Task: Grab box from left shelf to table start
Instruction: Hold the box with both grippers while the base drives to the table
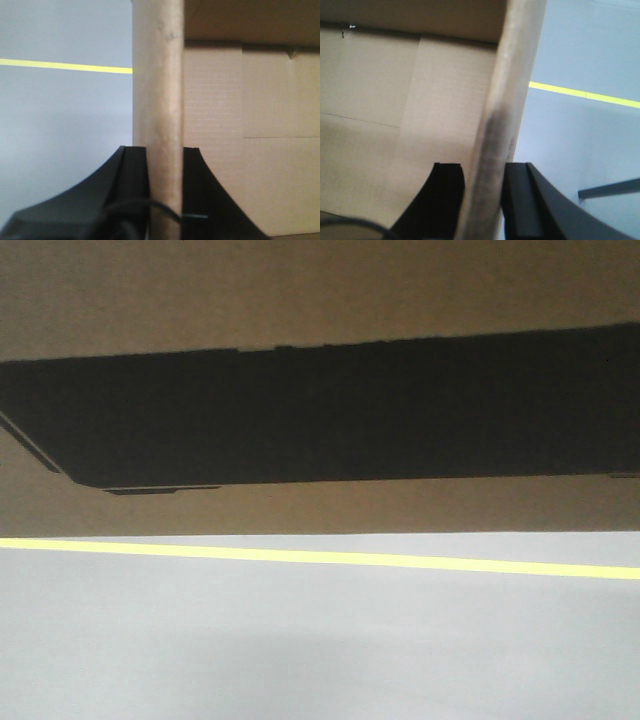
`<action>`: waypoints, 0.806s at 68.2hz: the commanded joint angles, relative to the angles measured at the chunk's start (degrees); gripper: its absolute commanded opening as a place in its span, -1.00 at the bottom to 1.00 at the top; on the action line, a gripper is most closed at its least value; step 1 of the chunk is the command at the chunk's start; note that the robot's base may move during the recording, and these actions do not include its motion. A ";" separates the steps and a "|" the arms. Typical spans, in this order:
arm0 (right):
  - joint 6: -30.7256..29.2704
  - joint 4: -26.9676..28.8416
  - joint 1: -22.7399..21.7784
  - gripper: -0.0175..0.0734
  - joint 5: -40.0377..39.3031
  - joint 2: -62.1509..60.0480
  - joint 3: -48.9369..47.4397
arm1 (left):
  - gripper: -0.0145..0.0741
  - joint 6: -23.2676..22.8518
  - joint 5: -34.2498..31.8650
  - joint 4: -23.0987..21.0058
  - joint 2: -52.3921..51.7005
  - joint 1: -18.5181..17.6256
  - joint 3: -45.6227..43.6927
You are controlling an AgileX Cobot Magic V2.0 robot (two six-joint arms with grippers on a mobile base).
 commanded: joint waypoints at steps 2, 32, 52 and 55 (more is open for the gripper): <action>-1.15 2.51 -0.01 -0.49 -6.97 0.42 -1.89 | -0.88 -0.14 -12.76 -0.90 -0.76 -0.92 -2.26; -1.15 2.51 -0.01 -0.49 -6.97 0.42 -1.89 | -0.88 -0.14 -12.76 -0.90 -0.76 -0.92 -2.26; -1.15 2.51 -0.01 -0.49 -6.97 0.42 -1.89 | -0.88 -0.14 -12.76 -0.90 -0.76 -0.92 -2.26; -1.15 2.51 -0.01 -0.49 -6.97 0.42 -1.89 | -0.88 -0.14 -12.76 -0.90 -0.76 -0.92 -2.26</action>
